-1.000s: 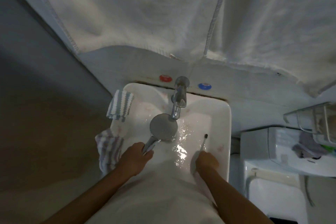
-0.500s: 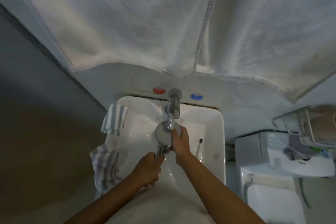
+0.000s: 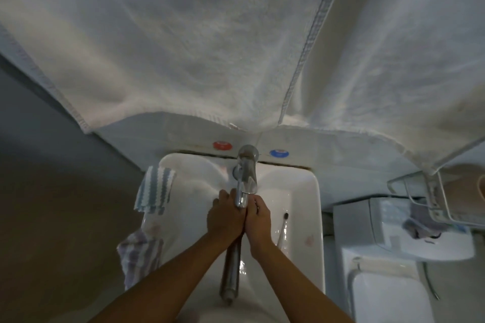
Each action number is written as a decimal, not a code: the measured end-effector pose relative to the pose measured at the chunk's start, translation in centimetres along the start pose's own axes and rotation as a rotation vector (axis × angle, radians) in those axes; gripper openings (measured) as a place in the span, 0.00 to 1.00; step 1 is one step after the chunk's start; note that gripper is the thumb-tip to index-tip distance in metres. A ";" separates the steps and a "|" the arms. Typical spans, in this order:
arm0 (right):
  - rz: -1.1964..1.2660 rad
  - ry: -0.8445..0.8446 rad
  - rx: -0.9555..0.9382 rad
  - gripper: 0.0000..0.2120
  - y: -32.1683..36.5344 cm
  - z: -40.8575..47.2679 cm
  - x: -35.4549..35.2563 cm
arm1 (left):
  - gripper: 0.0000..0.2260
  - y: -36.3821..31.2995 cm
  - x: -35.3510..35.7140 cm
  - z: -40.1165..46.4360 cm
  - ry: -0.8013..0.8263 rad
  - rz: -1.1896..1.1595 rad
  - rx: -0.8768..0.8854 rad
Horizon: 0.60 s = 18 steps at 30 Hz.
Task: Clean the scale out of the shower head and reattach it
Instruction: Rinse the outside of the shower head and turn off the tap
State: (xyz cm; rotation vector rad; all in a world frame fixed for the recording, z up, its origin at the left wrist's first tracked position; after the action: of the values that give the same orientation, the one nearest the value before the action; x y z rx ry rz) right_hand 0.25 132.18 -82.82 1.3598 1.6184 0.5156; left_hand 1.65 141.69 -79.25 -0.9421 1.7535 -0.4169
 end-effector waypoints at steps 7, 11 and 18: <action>-0.058 -0.039 -0.034 0.10 0.1 -0.2 0.0 | 0.15 1.9 -0.1 2.7 -0.043 -0.221 -0.222; -0.061 -0.138 0.008 0.11 0.5 0.2 0.0 | 0.11 2.0 0.5 1.3 -0.031 -0.270 -0.111; -0.317 -0.322 -0.050 0.10 3.3 -0.5 -1.5 | 0.11 3.9 0.8 1.0 -0.084 -0.472 -0.064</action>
State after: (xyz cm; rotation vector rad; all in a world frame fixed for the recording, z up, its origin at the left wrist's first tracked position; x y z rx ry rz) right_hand 1.58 131.95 -79.40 1.0590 1.5035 0.1377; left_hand 0.98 143.70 -82.72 -1.4050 1.4672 -0.6142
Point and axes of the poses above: each hand's wrist, its own z-axis towards the middle knuckle, its own x-axis out of the palm, y = z × x, the point moved 4 cm from there along z, towards the middle knuckle, and after that the axes turned 14 degrees about -z, right-handed, at the moved point
